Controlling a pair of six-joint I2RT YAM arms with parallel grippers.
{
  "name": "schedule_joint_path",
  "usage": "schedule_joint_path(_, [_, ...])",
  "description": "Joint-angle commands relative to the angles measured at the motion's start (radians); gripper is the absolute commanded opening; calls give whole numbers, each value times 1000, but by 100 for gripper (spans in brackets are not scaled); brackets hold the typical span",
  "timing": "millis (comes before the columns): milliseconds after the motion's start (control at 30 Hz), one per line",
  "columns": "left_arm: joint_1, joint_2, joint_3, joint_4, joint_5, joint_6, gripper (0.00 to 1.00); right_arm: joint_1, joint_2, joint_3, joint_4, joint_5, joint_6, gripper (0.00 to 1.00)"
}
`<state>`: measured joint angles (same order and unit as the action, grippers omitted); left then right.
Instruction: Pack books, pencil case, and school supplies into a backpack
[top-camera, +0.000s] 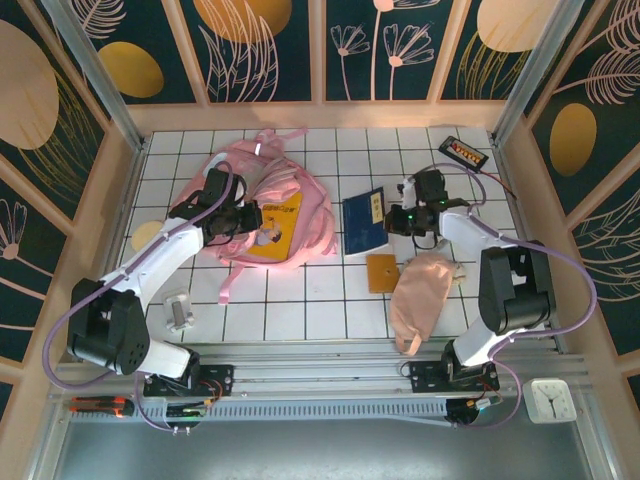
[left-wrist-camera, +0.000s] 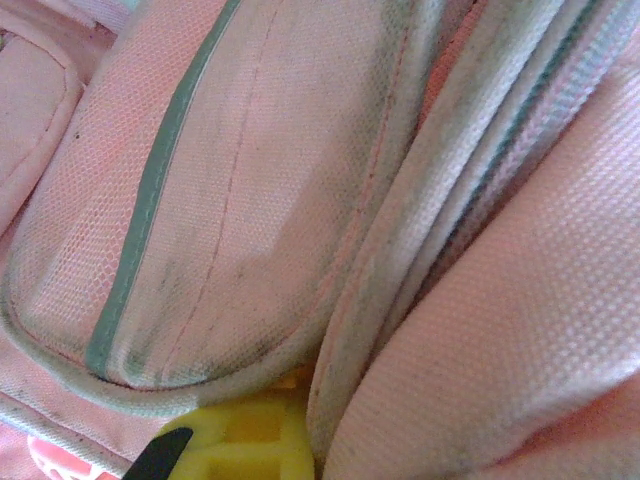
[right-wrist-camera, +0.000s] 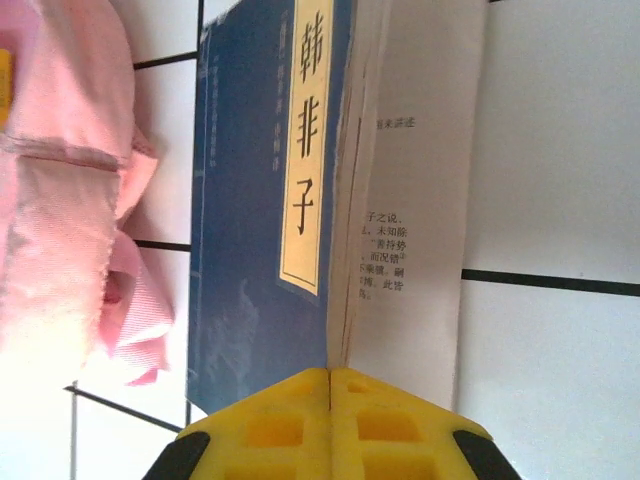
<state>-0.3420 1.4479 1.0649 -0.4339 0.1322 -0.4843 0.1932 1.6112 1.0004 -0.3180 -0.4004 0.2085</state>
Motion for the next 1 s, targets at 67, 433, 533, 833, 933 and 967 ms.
schedule_joint_path(67, [5, 72, -11, 138, 88, -37, 0, -80, 56, -29, 172, -281, 77, 23])
schedule_joint_path(433, [-2, 140, 11, 167, 124, -33, 0, -58, 168, 115, -32, -91, -25, 50])
schedule_joint_path(533, [-2, 152, 18, 165, 132, -34, 0, -61, 197, 172, -115, -11, -73, 61])
schedule_joint_path(833, [-50, 208, 58, 167, 142, -36, 0, -84, 318, 210, -161, -202, -166, 60])
schedule_joint_path(933, [-82, 232, 73, 170, 144, -40, 0, -87, 322, 208, -139, -250, -172, 55])
schedule_joint_path(967, [-87, 235, 75, 173, 144, -42, 0, -85, 311, 204, -126, -267, -169, 52])
